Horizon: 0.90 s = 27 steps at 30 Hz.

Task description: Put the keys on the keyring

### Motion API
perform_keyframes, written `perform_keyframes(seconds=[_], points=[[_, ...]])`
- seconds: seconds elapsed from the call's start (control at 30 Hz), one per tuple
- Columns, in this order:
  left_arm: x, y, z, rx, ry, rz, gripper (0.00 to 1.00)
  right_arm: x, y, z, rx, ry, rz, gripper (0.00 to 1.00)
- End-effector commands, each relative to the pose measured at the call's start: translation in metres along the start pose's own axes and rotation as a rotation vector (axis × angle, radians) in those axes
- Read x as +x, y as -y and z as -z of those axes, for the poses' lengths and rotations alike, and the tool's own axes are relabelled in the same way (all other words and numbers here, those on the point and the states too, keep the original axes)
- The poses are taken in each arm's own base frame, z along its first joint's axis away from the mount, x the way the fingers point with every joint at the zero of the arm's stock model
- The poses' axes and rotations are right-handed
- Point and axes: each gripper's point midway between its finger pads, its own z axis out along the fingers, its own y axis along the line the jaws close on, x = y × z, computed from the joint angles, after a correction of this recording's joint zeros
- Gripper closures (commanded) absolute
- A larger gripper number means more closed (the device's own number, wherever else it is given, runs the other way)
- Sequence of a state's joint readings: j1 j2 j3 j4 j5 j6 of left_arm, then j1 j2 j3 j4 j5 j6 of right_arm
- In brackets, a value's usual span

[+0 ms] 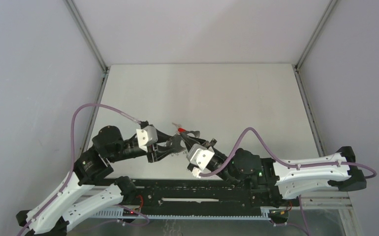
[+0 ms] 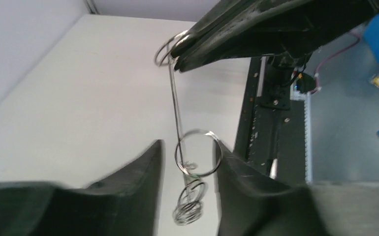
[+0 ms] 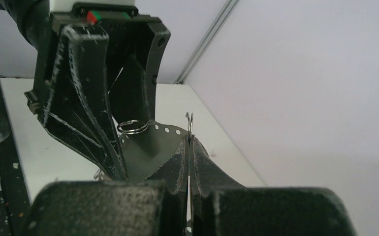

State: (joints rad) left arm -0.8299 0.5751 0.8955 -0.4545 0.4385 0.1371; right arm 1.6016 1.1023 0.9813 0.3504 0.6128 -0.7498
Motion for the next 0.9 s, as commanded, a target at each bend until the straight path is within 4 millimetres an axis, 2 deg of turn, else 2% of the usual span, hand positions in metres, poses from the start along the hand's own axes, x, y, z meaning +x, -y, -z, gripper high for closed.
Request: perform_keyframes(seconds=[0.0,0.03,0.07,0.17,0.33,0.47,0.53,0.6,0.77,0.87], points=[[-0.008,0.009,0.002,0.055,0.044,-0.051,0.41,-0.014,0.013,0.001,0.029,0.018,-0.166,1.00],[-0.010,0.011,0.003,0.065,0.047,-0.050,0.29,-0.013,0.011,0.000,0.024,0.014,-0.179,1.00],[-0.010,0.013,0.003,0.078,0.047,-0.052,0.22,-0.011,0.009,0.000,0.022,0.010,-0.191,1.00],[-0.013,0.019,0.008,0.102,0.045,-0.061,0.08,-0.006,0.005,0.000,0.025,0.011,-0.237,1.00],[-0.018,0.034,0.023,0.164,0.029,-0.082,0.06,-0.002,0.001,0.008,-0.031,0.045,-0.397,1.00],[-0.034,0.042,0.040,0.193,0.034,-0.133,0.05,-0.005,-0.002,0.017,-0.135,0.125,-0.542,1.00],[-0.041,0.045,0.045,0.204,0.033,-0.145,0.07,-0.006,-0.004,0.022,-0.186,0.156,-0.601,1.00],[-0.045,0.046,0.045,0.207,0.033,-0.138,0.15,-0.011,-0.007,0.025,-0.245,0.184,-0.645,1.00],[-0.053,0.036,0.033,0.160,0.086,-0.091,0.39,-0.019,-0.024,0.030,-0.398,0.224,-0.681,1.00],[-0.055,0.028,0.028,0.123,0.090,-0.033,0.45,-0.026,-0.033,0.036,-0.468,0.237,-0.705,1.00]])
